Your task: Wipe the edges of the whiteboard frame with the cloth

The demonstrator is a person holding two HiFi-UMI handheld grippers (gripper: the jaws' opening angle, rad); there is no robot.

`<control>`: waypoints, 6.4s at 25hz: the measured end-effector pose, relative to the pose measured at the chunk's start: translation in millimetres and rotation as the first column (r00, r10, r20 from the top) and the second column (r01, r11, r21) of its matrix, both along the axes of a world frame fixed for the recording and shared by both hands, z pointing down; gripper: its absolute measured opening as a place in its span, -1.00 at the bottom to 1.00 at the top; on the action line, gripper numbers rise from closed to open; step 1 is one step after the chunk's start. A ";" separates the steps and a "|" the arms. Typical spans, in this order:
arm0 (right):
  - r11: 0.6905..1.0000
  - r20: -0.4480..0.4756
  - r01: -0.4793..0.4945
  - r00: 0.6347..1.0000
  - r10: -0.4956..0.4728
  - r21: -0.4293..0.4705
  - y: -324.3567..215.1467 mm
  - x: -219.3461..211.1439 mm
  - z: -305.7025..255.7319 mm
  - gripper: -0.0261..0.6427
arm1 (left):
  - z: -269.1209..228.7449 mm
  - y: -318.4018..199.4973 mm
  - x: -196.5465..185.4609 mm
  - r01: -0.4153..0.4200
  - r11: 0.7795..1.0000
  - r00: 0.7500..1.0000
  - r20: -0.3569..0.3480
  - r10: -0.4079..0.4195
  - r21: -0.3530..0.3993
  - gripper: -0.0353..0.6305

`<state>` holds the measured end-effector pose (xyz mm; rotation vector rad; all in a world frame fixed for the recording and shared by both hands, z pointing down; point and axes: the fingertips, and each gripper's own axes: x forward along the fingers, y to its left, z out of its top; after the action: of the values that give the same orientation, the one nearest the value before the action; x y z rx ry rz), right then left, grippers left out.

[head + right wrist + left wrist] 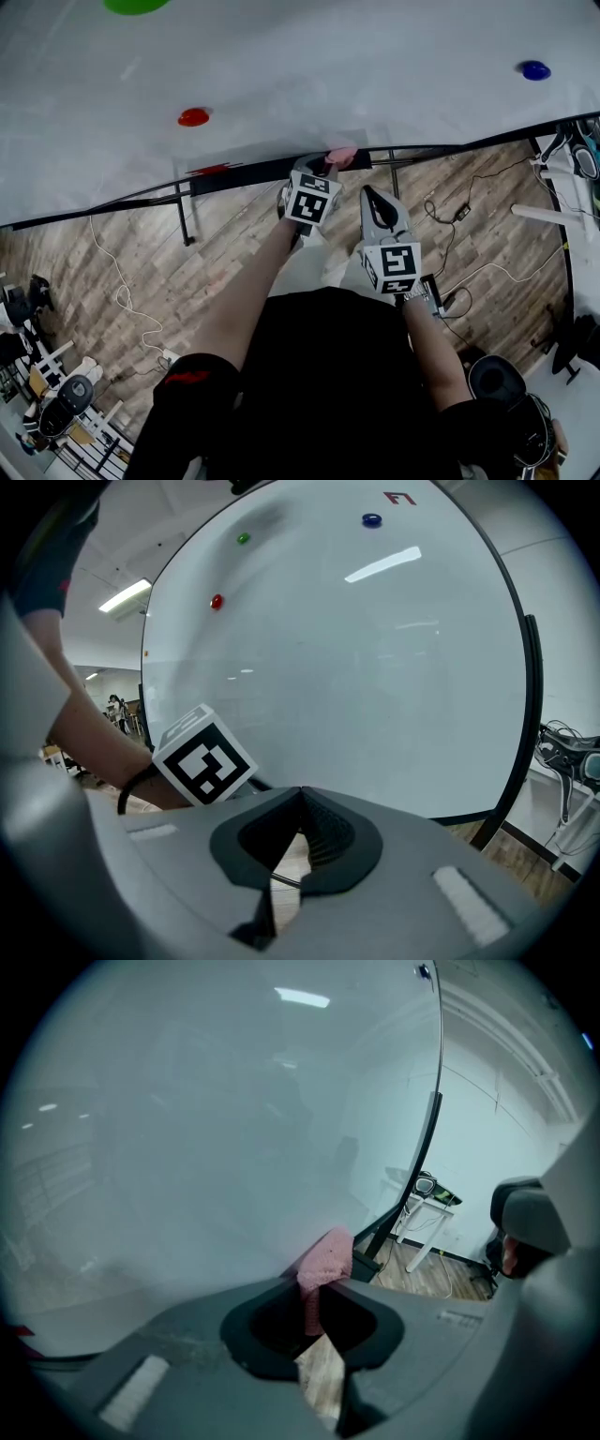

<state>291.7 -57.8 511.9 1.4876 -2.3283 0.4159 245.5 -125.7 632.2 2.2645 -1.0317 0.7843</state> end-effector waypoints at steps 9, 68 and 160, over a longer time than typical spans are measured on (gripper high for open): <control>0.999 -0.002 0.031 1.000 -0.031 0.012 0.7 -21.7 -3.5 -0.92 | -2.6 3.9 -13.6 0.005 1.000 1.000 0.000 -0.005 -0.003 -0.76; 0.987 -0.025 0.158 0.987 -0.158 -0.012 -2.6 -117.9 -4.1 -0.92 | -1.4 12.8 -126.0 0.053 0.998 0.998 0.045 -0.051 -0.044 -0.76; 0.974 0.017 0.225 0.974 -0.225 -0.016 -15.5 -238.7 -1.9 -0.92 | -2.9 26.5 -269.1 0.081 0.996 0.993 0.088 -0.076 -0.046 -0.76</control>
<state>53.0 -73.2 509.9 1.1982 -2.4631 0.3868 -23.6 -99.2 629.3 2.1513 -1.1213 0.8714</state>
